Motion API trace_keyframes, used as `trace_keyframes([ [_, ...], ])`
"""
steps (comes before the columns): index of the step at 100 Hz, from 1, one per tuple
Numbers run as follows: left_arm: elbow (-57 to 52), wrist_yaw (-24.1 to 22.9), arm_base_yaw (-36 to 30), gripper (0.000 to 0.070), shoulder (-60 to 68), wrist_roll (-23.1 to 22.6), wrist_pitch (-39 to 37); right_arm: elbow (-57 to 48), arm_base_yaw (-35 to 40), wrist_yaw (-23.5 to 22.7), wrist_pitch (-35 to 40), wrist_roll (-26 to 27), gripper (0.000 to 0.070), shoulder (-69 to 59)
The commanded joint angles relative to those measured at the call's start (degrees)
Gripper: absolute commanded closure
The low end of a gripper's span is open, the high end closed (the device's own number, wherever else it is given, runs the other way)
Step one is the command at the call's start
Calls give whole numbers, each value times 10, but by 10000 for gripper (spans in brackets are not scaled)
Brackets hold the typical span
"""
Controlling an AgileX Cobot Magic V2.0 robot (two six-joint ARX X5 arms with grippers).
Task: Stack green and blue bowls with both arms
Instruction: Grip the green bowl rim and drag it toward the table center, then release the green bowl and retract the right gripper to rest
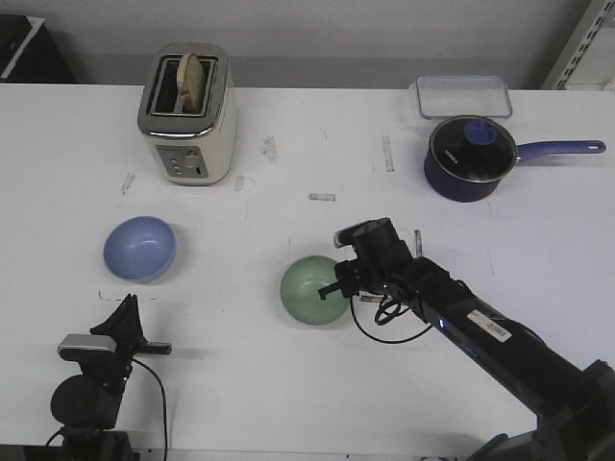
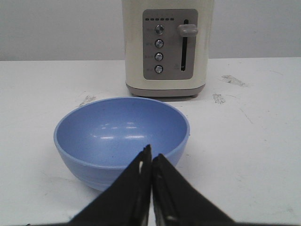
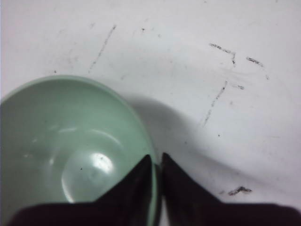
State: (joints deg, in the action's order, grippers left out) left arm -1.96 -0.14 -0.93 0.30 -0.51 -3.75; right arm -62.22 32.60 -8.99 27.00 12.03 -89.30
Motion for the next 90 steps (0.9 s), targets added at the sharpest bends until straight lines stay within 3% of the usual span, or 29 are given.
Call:
trace_keyframes([
  [1,12,0,0,699,-1,1,-6,-9,4,-2,-6,1,340,-10],
  [5,12,0,0,698,-1,1,-6,-9,4,-2,-5,1,231,-7],
  [9,12,0,0,699,-1,1,-6,-10,4,-2,-5,-2,183,-6],
  [33,12,0,0,699,-1,1,-7,-29,-5,0,-5,-5,194,40],
  [44,12,-1,0,698,-1,1,-7,-31,-21,1,-8,-11,317,87],
  [63,12,0,0,698,-1,1,-7,-31,-71,36,7,-25,677,183],
  [79,12,0,0,699,-1,1,-7,-25,-129,96,66,-70,694,265],
  [90,12,0,0,698,-1,1,-7,14,-177,105,77,-90,693,325],
])
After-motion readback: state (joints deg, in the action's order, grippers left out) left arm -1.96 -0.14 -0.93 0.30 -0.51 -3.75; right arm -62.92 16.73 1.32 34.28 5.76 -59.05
